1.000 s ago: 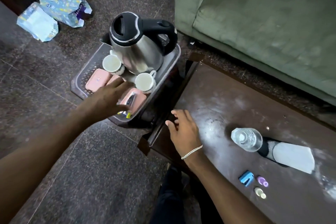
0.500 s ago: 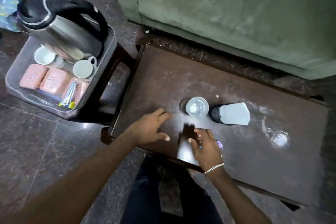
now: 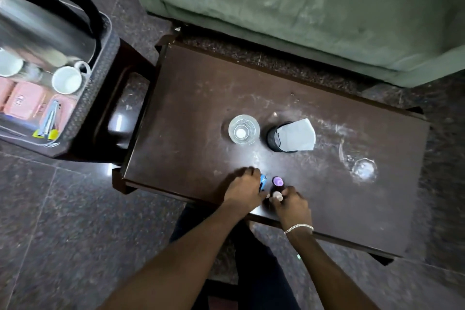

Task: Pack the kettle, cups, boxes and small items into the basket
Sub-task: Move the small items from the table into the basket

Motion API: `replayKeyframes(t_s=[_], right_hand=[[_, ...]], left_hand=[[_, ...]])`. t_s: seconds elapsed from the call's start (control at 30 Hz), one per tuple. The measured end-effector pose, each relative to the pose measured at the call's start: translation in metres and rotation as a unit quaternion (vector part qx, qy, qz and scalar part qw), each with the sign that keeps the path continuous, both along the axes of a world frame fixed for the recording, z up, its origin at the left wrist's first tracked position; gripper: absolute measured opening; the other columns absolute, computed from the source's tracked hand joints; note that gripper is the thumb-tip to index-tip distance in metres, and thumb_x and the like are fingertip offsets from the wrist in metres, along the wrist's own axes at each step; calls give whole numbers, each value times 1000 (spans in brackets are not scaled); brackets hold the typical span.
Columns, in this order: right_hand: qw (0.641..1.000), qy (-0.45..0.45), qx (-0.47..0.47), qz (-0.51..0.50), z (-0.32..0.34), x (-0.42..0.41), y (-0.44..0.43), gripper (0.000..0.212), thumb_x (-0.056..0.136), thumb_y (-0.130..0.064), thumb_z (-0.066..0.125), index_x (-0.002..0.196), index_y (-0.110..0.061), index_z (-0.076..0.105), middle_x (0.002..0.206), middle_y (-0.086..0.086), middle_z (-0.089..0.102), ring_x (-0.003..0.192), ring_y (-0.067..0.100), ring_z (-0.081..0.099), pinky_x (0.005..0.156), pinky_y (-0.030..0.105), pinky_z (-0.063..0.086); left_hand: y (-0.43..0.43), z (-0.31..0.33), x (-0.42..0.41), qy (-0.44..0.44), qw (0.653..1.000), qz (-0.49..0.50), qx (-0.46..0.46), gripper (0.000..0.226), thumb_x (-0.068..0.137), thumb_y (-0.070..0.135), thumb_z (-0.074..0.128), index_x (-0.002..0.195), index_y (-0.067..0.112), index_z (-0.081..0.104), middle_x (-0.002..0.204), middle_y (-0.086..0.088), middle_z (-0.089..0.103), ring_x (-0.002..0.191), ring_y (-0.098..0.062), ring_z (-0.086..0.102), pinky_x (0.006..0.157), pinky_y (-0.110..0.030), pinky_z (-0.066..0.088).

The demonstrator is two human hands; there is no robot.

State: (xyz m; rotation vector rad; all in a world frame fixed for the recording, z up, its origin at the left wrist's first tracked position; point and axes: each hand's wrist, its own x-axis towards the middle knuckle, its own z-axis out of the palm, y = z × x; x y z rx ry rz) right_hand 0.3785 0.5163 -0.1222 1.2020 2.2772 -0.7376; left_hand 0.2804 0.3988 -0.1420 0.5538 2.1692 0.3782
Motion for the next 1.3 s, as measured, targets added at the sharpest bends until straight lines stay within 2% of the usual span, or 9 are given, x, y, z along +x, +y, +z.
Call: replayKeyframes(t_s=[0.17,0.27,0.4,0.53,0.63,0.83,1.0,1.13,1.3], right_hand=[[999,11,-6,43,-3,-3,-6,25,93,-26,62,111,-8,64,103,16,72,102,39,66,82,41,51],[998,53,-19,30,8,-11,-14,33,92,-26,67,122,-13,64,99,9,74,100,35,67,84,39,52],[993,114,-27,0,32,-37,-34,13,85,-24,77,88,-15,69,78,-1,69,80,29,68,75,37,54],[978,188,-92,5,58,-85,-73,14,83,-19,81,83,-23,68,70,-11,68,69,3,66,68,20,51],[959,241,-142,36,77,-139,-119,15,81,-15,82,84,-24,69,76,-9,72,75,3,68,68,8,47],[916,321,-210,114,102,-248,-207,16,81,-19,80,89,-27,70,76,-9,70,69,2,65,68,17,51],[878,370,-216,212,117,-329,-281,14,79,-15,78,92,-16,72,81,1,68,67,12,64,68,25,56],[873,347,-209,273,112,-374,-330,12,77,-10,75,88,-12,71,78,-1,63,62,12,53,69,25,50],[863,299,-187,362,93,-405,-377,22,80,-14,68,102,-13,71,93,8,68,88,28,64,82,37,52]], left_hand=[[2,-15,19,34,999,20,-8,46,100,39,58,132,7,51,134,-15,57,110,-41,68,88,-46,54],[-14,-10,12,35,999,35,11,44,94,37,65,126,7,57,129,-13,60,107,-39,68,88,-45,54],[-55,9,-17,49,994,86,40,43,88,36,65,122,9,58,122,-10,62,101,-39,69,83,-45,53],[-115,43,-64,102,976,176,80,35,80,40,61,106,16,59,108,-4,62,90,-37,69,74,-43,53],[-172,74,-103,159,948,257,105,34,77,47,59,99,21,58,101,3,60,84,-28,69,68,-38,53],[-269,122,-174,269,883,361,138,31,80,41,66,96,14,65,93,-3,64,75,-16,61,70,-39,52],[-350,133,-219,310,852,412,86,27,83,27,77,101,13,64,97,-7,65,79,-26,63,71,-38,52],[-390,129,-241,321,836,444,32,28,84,25,81,100,7,65,98,-11,66,87,-33,63,74,-41,49],[-416,114,-257,304,842,445,-21,32,85,31,78,102,5,67,104,-14,69,104,-37,59,88,-46,48]])
